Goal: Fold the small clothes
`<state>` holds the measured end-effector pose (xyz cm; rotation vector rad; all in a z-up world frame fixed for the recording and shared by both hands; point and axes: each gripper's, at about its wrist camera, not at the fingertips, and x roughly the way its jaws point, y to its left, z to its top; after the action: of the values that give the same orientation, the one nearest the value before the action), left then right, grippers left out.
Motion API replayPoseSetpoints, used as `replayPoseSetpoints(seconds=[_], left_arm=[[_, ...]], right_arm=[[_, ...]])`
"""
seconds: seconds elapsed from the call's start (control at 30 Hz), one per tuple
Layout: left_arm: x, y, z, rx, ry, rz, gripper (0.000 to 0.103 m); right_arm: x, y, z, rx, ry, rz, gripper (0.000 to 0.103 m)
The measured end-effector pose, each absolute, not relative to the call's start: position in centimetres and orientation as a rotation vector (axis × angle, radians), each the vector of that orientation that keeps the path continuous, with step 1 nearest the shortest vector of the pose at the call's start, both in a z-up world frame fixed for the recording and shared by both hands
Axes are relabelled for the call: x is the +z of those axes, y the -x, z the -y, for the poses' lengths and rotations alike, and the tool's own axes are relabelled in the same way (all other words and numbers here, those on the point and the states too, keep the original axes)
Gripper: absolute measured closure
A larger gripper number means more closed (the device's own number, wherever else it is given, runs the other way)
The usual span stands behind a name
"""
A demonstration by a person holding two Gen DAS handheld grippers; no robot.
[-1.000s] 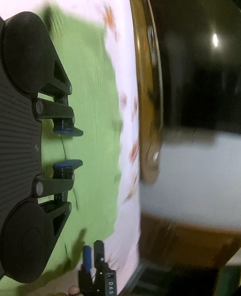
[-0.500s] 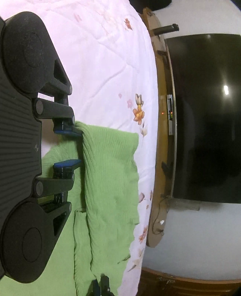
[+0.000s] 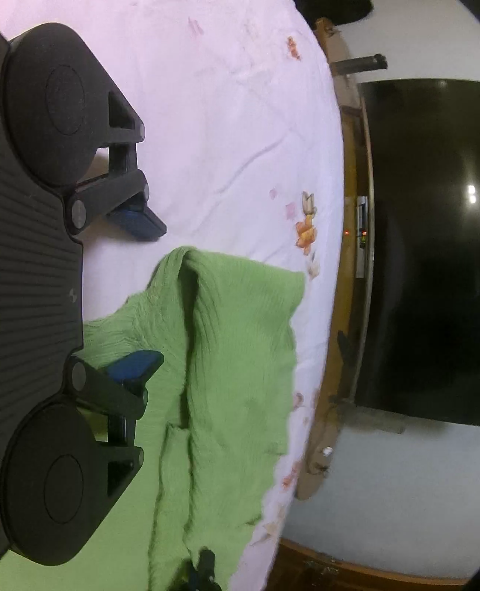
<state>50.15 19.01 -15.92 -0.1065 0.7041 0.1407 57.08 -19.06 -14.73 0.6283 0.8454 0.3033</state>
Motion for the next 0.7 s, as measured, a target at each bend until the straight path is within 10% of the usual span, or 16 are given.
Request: replayPoseSetpoints(seconds=[0.7], left_arm=[[-15.9,-50.0,-18.6,0.152,0.073,-0.704,0.046]], right_arm=[[-9.6,-52.1,25.2,0.267,-0.356,-0.659,0.096]])
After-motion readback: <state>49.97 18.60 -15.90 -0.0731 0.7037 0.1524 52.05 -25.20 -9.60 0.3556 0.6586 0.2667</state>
